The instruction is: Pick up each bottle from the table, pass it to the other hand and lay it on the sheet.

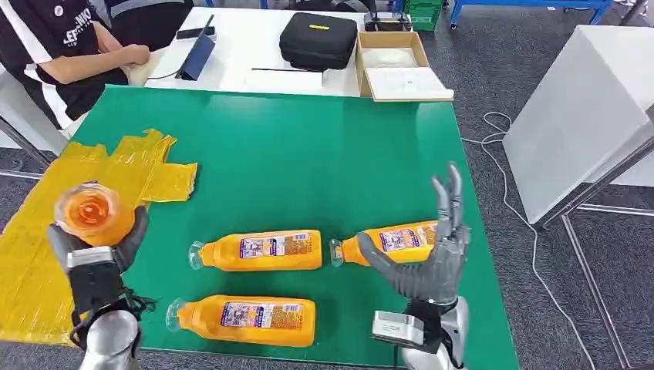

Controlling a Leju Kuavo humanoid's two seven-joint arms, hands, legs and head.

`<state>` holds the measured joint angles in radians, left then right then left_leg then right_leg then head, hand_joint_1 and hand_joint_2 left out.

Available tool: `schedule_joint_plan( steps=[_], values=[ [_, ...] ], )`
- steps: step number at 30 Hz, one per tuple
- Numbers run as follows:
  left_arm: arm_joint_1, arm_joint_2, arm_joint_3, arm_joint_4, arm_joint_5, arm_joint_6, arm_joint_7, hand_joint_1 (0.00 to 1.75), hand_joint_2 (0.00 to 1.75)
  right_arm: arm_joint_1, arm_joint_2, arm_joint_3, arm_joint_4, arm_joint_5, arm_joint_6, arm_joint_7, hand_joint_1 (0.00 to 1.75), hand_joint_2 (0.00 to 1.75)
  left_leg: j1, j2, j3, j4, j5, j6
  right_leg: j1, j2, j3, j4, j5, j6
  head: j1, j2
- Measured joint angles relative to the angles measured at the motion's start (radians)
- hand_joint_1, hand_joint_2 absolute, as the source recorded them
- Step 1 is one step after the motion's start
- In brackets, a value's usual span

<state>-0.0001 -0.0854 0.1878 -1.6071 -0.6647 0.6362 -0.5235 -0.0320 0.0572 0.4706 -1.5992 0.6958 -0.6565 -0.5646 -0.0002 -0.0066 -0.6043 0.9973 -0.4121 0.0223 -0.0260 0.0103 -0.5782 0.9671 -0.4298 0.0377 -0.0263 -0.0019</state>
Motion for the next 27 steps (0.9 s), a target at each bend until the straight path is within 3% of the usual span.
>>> schedule_joint_plan(
  steps=[3,5,7,11,13,16,20,27],
  values=[
    [-0.020,-0.024,0.160,0.073,-0.483,0.053,-0.128,1.75,1.75,0.044,-0.019,-0.056,-0.019,0.017,0.000,-0.019,0.00,1.75,0.000,-0.003,-0.001,0.000,0.000,0.000,0.000,-0.003,0.001,0.000,0.000,0.000,0.001,0.000],
    [-0.038,-0.044,0.285,0.111,-0.702,0.055,-0.134,1.75,1.75,0.064,-0.028,-0.084,-0.027,0.055,0.000,-0.015,0.00,1.75,0.000,0.000,0.000,0.000,0.000,0.000,0.000,0.000,0.000,0.000,0.000,0.000,0.000,0.000],
    [-0.045,-0.041,0.355,0.147,-0.839,0.056,-0.025,1.75,1.75,0.079,-0.040,-0.101,-0.027,0.066,0.000,-0.007,0.00,1.75,0.000,0.002,0.001,0.000,0.000,0.000,0.000,0.002,-0.001,0.000,0.001,0.000,-0.001,0.000],
    [-0.024,0.030,0.317,0.216,-0.897,0.056,0.220,1.75,1.75,0.090,-0.059,-0.125,-0.027,0.064,0.000,-0.013,0.00,1.75,0.000,0.001,0.001,0.000,0.000,0.000,0.000,0.001,-0.001,0.000,0.000,0.000,0.001,0.000],
    [-0.018,0.090,0.252,0.265,-0.904,0.057,0.411,1.75,1.75,0.096,-0.068,-0.133,-0.026,0.060,0.000,-0.026,0.00,1.75,0.001,0.001,0.001,0.000,0.000,0.000,0.000,0.001,-0.003,0.000,0.000,-0.001,0.001,0.000],
    [-0.022,0.201,0.062,0.384,-0.906,0.057,0.668,1.75,1.75,0.126,-0.075,-0.158,-0.026,0.058,0.000,-0.067,0.00,1.75,0.001,0.000,0.001,0.000,0.000,0.000,0.000,0.001,-0.001,0.000,0.000,-0.001,0.000,0.000],
    [-0.023,0.256,-0.013,0.500,-0.908,0.058,0.628,1.75,1.75,0.172,-0.079,-0.182,-0.027,0.059,0.000,-0.078,0.00,1.75,0.001,0.001,0.000,-0.001,0.000,0.000,0.001,0.002,-0.001,0.000,0.000,-0.001,0.001,0.000],
    [-0.042,0.282,0.032,0.596,-0.899,0.059,0.528,1.75,1.75,0.202,-0.085,-0.199,-0.027,0.058,0.000,-0.066,0.00,1.75,0.000,0.000,0.000,0.000,0.000,0.000,0.000,0.001,-0.001,0.000,0.000,-0.001,0.001,0.000]
  ],
)
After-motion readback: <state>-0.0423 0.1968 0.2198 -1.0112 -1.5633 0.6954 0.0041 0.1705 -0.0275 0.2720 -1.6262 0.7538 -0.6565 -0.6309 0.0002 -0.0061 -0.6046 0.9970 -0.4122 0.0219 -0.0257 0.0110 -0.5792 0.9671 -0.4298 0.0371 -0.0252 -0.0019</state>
